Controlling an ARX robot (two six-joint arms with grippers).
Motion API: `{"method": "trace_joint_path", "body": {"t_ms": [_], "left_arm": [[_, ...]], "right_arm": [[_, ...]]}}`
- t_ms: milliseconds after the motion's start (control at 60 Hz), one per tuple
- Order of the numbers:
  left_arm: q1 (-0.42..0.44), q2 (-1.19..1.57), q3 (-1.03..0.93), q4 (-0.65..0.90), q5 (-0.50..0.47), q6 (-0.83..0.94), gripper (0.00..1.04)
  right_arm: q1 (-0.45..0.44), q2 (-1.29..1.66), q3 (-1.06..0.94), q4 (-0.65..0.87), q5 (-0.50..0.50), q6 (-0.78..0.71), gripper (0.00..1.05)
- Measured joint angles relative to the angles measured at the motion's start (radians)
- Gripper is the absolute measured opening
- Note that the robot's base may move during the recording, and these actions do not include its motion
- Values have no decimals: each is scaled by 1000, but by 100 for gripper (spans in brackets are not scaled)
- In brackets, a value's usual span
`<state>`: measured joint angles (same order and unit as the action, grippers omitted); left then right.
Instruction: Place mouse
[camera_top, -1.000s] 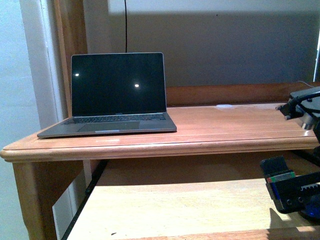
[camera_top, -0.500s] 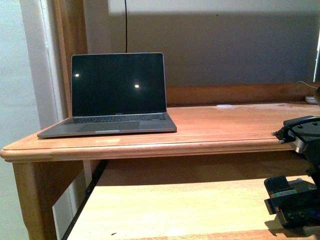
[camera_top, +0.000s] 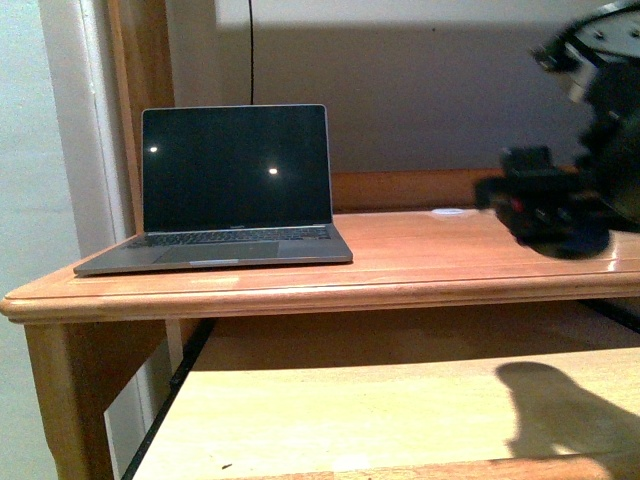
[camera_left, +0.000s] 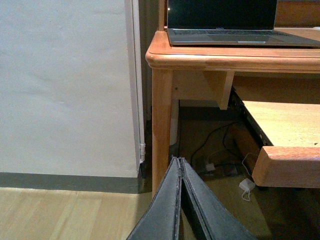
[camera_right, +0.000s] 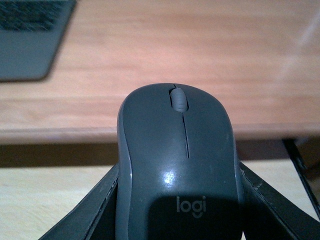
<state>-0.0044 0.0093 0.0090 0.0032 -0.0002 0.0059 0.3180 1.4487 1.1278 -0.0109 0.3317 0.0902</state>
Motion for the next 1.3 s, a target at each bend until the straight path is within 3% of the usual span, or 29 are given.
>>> {"method": "trace_joint_path", "body": {"t_ms": [83,217,667,767,867,967,1083,1133,1183,1300], "left_arm": [[0,-3,0,-1,0,0,3],[0,-3,0,-2,0,0,3],[0,-3,0,-2,0,0,3],[0,-3,0,-2,0,-1,25],[0,-3,0,-2,0,-1,41],[0,-3,0,-2,0,-1,57],[0,-3,0,-2,0,-1,85],[0,-3,0,-2,0,-1,94],[0,-3,0,-2,0,-1,99],[0,-3,0,-2,0,-1,97]], "right_arm": [[58,113,140,-14,39,8,56],[82,290,319,-24,104,27,56],[63,729,864,-170,299,-10,56],[57,758,873,-164,296,-29,56],[58,764,871,-149,298,-43,56],[59,763,856,-105,297,-50,72],[48,727,772,-21,274,-46,98],[37,702,736,-3,246,-32,98],[27,675,702,10,220,-19,97],[-24,515,530,102,103,20,97]]}}
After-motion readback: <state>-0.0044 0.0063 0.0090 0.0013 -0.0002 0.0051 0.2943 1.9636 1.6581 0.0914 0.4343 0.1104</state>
